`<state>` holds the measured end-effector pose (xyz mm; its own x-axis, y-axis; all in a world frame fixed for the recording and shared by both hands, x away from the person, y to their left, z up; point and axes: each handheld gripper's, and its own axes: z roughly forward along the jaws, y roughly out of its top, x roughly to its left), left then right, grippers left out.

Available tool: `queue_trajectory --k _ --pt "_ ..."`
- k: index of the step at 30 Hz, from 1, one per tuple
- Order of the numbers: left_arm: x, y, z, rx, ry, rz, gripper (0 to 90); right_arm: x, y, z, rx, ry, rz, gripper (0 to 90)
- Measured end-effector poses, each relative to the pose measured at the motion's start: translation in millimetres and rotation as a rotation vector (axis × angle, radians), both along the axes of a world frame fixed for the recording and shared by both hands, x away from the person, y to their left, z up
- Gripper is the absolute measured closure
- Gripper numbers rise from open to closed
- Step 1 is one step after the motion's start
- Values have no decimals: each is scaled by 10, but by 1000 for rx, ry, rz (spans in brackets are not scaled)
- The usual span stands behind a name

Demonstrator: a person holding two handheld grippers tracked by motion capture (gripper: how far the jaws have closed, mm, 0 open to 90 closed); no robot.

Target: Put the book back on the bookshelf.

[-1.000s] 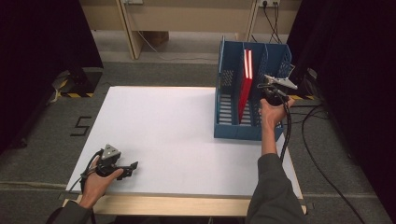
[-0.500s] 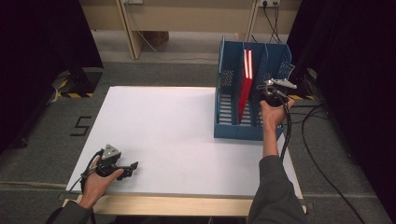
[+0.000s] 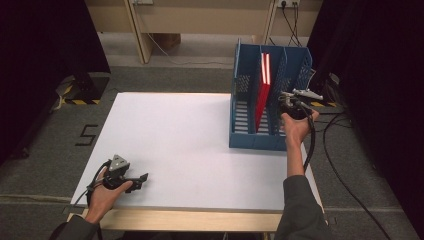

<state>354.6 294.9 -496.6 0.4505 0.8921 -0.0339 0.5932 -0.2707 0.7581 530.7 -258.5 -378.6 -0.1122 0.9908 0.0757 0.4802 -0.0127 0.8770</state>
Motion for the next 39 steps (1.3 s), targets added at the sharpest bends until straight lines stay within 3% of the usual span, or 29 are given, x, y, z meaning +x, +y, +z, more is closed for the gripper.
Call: queue_trajectory --k 8,11,12,17,19,21,31,39 --pt "10 8 -9 -2 -1 9 152 -165 -64 -28 18 6 43 685" --pt "11 4 -9 2 -1 4 152 -184 -55 -23 -2 7 49 686" --pt "8 -2 -12 -1 0 6 152 -188 -45 -21 -32 11 56 693" --pt "11 4 -12 1 0 5 152 -176 -55 -30 -78 -19 5 746" --pt "11 3 -13 2 1 4 152 -171 -84 -33 -58 -28 -5 750" --pt "16 0 -18 6 5 2 152 -169 -155 -10 -3 -54 -18 751" --pt "14 4 -18 5 7 5 153 -112 -136 188 -29 -100 -19 752" --pt "10 2 -20 6 9 1 152 67 -70 215 -6 -137 -61 752"
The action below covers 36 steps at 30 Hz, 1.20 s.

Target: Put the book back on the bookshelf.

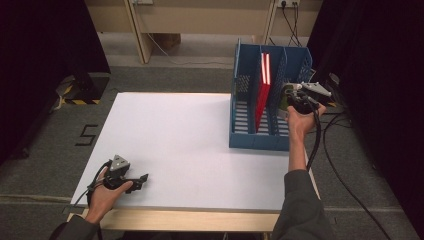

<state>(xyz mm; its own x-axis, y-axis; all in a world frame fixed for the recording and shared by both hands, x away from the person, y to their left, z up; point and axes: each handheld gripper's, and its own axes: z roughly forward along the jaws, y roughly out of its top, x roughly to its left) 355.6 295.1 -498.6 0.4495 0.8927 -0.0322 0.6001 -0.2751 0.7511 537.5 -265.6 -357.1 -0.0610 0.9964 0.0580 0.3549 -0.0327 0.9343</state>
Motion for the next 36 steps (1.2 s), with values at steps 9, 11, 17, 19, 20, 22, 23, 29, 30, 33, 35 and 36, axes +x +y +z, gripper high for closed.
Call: queue_trajectory --k 9,11,17,19,20,22,23,29,30,33,35,36 --pt "-6 5 -5 -3 3 0 152 174 75 -173 4 14 -33 751" --pt "-11 -1 -1 -1 3 -3 152 190 95 -225 4 25 -38 750" --pt "-10 6 4 -5 -1 1 152 186 129 -244 3 51 -24 738" --pt "-12 4 5 -6 -1 1 152 156 132 -248 -9 58 -9 733" --pt "-12 2 6 -5 1 0 152 156 132 -248 -9 58 -9 733" --pt "-10 5 6 -2 -2 1 152 108 132 -260 -9 71 7 726" --pt "-15 3 10 -4 -1 5 152 53 126 -265 -4 87 15 723" --pt "-15 0 15 1 -9 0 152 -75 108 -312 6 123 51 703" --pt "-14 1 16 1 -8 1 153 -91 114 -312 -8 127 58 701" --pt "-13 6 19 4 -5 2 153 -113 130 -323 -14 137 69 690" --pt "-14 7 17 2 -8 3 153 -128 139 -328 -12 150 70 687" --pt "-13 8 17 4 -6 4 153 -144 133 -334 -14 160 77 684"
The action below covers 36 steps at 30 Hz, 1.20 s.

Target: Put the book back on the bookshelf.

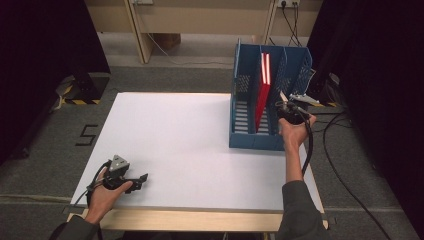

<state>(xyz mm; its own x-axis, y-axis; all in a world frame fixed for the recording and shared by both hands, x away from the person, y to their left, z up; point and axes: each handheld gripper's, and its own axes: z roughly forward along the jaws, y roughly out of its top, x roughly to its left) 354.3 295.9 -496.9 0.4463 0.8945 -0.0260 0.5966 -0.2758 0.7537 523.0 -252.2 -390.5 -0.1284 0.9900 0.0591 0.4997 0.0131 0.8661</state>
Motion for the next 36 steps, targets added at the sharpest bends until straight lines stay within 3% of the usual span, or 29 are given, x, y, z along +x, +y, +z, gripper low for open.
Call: queue_trajectory --k 12,18,23,27,36 --pt "-1 -18 -12 6 -1 -4 153 -111 -66 -121 32 72 44 655" --pt "0 -22 -14 7 1 -4 154 -190 -82 -64 20 71 72 636" --pt "4 -14 -13 6 0 -2 154 -363 -120 -39 25 74 97 616" --pt "7 -20 -23 12 3 -4 153 -439 -167 -38 17 72 111 647" --pt "9 -14 -18 7 1 2 153 -395 -144 -79 8 47 111 689"
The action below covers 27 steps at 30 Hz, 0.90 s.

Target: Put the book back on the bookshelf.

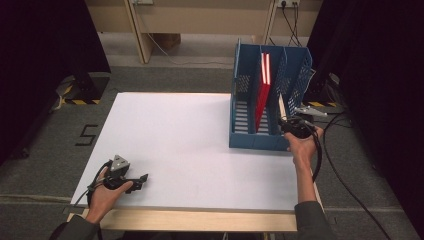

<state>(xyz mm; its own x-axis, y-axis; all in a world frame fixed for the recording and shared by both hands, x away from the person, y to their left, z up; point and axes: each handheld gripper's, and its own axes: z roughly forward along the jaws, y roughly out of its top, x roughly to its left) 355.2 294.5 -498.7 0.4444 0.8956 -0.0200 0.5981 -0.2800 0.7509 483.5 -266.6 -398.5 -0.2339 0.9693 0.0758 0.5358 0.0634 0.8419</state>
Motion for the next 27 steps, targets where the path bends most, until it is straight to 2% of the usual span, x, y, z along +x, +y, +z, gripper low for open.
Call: queue_trajectory --k 9,15,18,24,26,27 --pt "2 -2 -1 0 0 -2 152 201 7 -15 33 -5 -30 694" --pt "5 -2 -1 -2 -1 -4 152 303 41 -1 19 0 -49 696" --pt "0 -8 1 -2 1 -5 152 345 50 -18 34 -8 -65 695" --pt "6 -8 -2 -4 1 -8 152 384 60 1 25 7 -66 692" --pt "4 -13 1 2 6 -13 152 395 65 7 19 9 -68 683" --pt "-2 -9 5 -4 2 -8 152 401 65 0 39 19 -69 631"
